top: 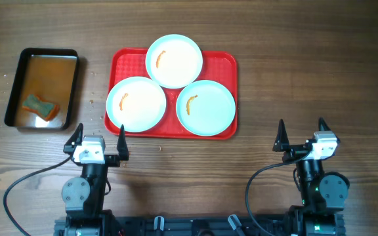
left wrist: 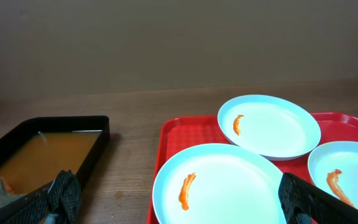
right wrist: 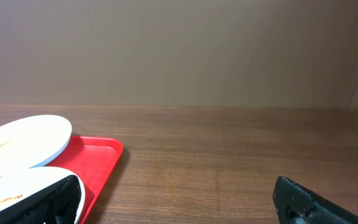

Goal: Clean dirty plates on tray and stack at the side
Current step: 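Move the left gripper toward the sponge in the black water tray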

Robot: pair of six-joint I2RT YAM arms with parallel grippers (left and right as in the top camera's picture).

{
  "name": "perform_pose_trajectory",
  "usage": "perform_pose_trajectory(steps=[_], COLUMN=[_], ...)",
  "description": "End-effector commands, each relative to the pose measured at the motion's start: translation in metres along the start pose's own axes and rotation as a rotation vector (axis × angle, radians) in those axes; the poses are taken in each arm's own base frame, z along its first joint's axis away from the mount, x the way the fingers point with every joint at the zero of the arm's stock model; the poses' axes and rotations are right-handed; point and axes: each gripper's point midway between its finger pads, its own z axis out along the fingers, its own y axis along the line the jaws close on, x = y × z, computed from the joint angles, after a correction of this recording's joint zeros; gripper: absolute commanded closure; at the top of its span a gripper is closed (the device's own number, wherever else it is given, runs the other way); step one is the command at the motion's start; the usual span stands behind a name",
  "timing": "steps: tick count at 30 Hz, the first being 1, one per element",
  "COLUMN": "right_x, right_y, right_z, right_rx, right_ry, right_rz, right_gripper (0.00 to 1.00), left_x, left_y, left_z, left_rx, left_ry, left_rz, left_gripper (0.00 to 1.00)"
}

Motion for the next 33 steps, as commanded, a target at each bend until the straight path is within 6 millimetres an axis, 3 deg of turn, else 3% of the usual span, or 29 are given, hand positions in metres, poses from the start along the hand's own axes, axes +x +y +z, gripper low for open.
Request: perform_pose_trajectory(steps=[1,27,29,32,33], right_x=[-0.001,-0.001,-0.001,-0.001,-0.001], right_y=[-0.003,-0.003,-0.003,-0.003,-0.003], right_z=[0.000,0.000,0.000,0.000,0.000], right_rx=[0.012,0.012,0.012,0.012,0.012], right_ry=[-0.006,-0.006,-0.006,-0.006,-0.006], right_rz=[-0.017,-0.017,-0.017,-0.017,-0.017], right_gripper=[0.00,0.00,0.00,0.00,0.00], left_x=[0.002,-0.001,-0.003,-0.008,-0.008], left_y=[0.003,0.003,-0.012,-0.056,-0.059], left_z=[0.000,0.000,0.000,-0.010,-0.011], left_rx=[-0.019,-0.016,0.072,0.335,0.356], left_ry=[0.004,-0.012,-0.017,-0.034,-0.036], left_rz=[0.015,0.015,0.000,-0.043,-0.042], left_gripper=[0.00,0.00,0.00,0.00,0.00])
